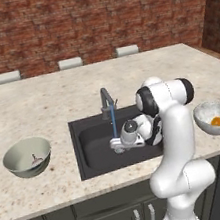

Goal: Pick the garlics from the sink and place them in one bowl. Place the orange in the other bowl. Then turn off the sink faucet.

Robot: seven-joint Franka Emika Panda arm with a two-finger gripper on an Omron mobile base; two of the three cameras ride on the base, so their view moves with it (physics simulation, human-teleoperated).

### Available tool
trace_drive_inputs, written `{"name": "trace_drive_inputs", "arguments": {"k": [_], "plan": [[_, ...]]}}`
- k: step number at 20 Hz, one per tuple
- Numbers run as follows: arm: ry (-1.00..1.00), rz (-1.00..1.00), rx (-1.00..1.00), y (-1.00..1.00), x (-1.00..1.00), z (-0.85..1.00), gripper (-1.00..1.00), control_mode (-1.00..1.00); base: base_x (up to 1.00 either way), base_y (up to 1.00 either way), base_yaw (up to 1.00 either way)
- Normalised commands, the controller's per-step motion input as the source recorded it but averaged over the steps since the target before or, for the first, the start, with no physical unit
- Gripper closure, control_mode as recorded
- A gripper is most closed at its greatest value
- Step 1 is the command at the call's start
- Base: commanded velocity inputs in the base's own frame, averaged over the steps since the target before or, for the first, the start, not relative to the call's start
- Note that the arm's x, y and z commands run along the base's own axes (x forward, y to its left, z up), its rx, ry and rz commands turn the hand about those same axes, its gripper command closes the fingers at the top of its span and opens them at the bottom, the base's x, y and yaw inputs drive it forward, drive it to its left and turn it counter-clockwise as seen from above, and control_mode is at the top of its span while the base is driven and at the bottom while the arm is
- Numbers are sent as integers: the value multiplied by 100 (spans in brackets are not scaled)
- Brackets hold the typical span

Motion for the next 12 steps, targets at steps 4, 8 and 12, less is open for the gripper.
{"name": "trace_drive_inputs", "arguments": {"k": [4, 8, 12], "plan": [[-1, 6, 0, 36, -47, 64, 100, -100, 0, 0, 0], [0, 5, 0, 0, -80, 78, 100, -100, 0, 0, 0], [-1, 7, 0, 5, -53, 99, 100, -100, 0, 0, 0]]}}
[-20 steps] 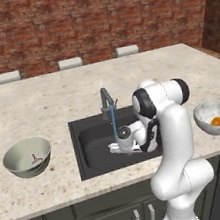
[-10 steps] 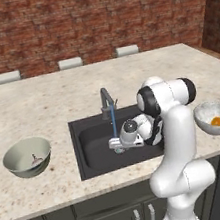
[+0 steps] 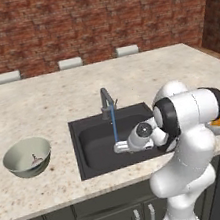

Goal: Pick the garlics from the sink and place them in one bowl. Place the orange in the other bowl. Then turn off the sink faucet.

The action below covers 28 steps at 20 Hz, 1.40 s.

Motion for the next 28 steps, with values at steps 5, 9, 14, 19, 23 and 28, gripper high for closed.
{"name": "trace_drive_inputs", "arguments": {"k": [5, 9, 14, 19, 23, 28], "plan": [[4, 13, -1, 25, -16, 100, 100, -100, 0, 0, 0], [14, 17, -7, 44, -1, 100, 100, -100, 0, 0, 0], [18, 17, -14, 67, -3, 100, 100, -100, 0, 0, 0], [21, 14, -26, 91, -18, 100, 100, -100, 0, 0, 0], [28, 25, -36, 84, -8, 100, 100, -100, 0, 0, 0], [19, 28, -44, 83, -3, 100, 100, -100, 0, 0, 0]]}}
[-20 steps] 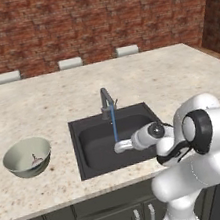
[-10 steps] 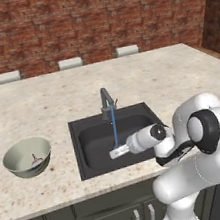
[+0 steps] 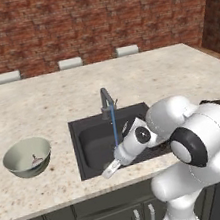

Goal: Pick the garlics from the sink and place them in one bowl. Place the orange in the other bowl. Then turn off the sink faucet.

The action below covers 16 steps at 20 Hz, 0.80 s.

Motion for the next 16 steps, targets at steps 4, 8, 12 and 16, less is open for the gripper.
{"name": "trace_drive_inputs", "arguments": {"k": [4, 8, 12, 16], "plan": [[16, 21, -40, 61, -6, 100, 100, -100, 0, 0, 0], [26, 20, -29, 16, -16, 100, 100, -100, 0, 0, 0], [27, 17, -19, 0, -32, 100, 100, -100, 0, 0, 0], [28, 21, -13, 0, -14, 100, 100, -100, 0, 0, 0]]}}
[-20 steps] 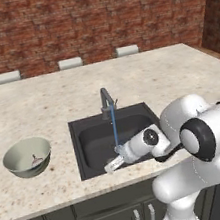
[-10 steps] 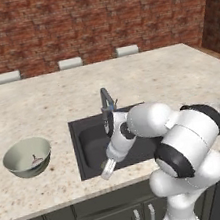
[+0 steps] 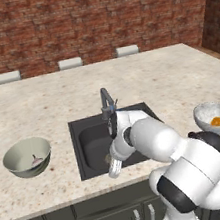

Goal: Pick the garlics from the sink and place them in one bowl. Place the orange in the other bowl. Then turn off the sink faucet.

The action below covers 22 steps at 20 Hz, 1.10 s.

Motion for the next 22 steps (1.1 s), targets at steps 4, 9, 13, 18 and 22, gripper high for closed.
{"name": "trace_drive_inputs", "arguments": {"k": [4, 9, 13, 18, 22], "plan": [[31, 15, -16, 20, -18, 100, 100, -100, 0, 0, 0], [22, 0, -10, 35, -32, 100, 100, -100, 0, 0, 0], [38, 9, -11, 59, -14, 100, 100, -100, 0, 0, 0], [61, 18, -18, 86, -1, 100, 100, -100, 0, 0, 0], [58, 21, -20, 86, 0, 100, 100, -100, 0, 0, 0]]}}
